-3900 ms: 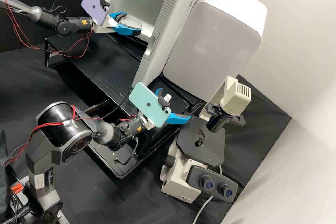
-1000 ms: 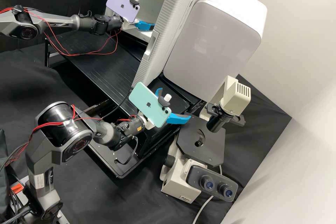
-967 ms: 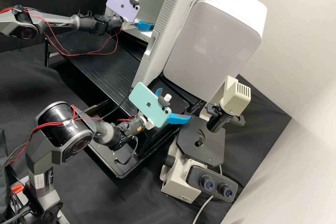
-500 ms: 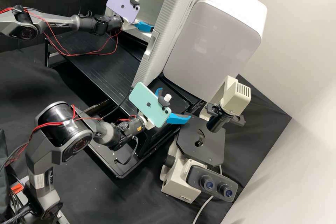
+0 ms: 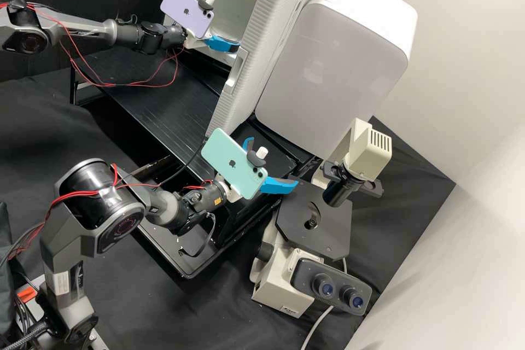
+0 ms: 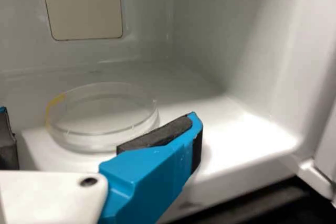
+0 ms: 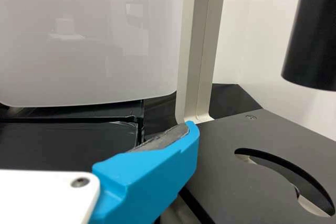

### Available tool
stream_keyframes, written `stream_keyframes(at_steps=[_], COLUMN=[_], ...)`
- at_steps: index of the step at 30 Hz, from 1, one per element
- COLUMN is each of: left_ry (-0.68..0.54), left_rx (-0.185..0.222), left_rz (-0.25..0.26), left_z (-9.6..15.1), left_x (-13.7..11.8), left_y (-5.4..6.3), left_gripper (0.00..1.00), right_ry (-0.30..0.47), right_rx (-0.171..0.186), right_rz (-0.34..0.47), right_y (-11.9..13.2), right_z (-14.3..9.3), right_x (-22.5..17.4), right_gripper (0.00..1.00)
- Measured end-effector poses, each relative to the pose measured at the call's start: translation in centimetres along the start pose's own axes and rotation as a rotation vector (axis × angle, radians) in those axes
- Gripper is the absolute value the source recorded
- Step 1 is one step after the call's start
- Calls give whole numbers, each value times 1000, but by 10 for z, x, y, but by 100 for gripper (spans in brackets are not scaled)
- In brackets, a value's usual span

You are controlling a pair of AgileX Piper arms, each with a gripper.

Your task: Place the petri dish in the incubator

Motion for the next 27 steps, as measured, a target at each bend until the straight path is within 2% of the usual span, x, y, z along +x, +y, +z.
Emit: stream_keyframes(at_steps=[5, 6, 8, 9, 10, 12, 16, 21, 27], left_ry=[18, 24, 11, -4, -16, -54, -118, -167, -202], left_rx=[25, 20, 61, 52, 61, 42, 15, -42, -67], left_rz=[28, 36, 47, 55, 58, 67, 101, 158, 156], left_z=[7, 8, 11, 13, 14, 16, 18, 17, 17], left_x=[-26, -30, -41, -48, -53, -64, -83, -106, -129], left_y=[-8, -10, -17, -19, -22, -29, -29, -29, -43], left_gripper=[100, 100, 100, 100, 100, 100, 100, 100, 100], right_ry=[0, 0, 0, 0, 0, 0, 0, 0, 0], right_rx=[0, 0, 0, 0, 0, 0, 0, 0, 0], right_rz=[0, 0, 0, 0, 0, 0, 0, 0, 0], right_y=[0, 0, 0, 0, 0, 0, 0, 0, 0], right_z=[0, 0, 0, 0, 0, 0, 0, 0, 0], right_x=[0, 0, 0, 0, 0, 0, 0, 0, 0], right_gripper=[100, 100, 100, 100, 100, 100, 100, 100, 100])
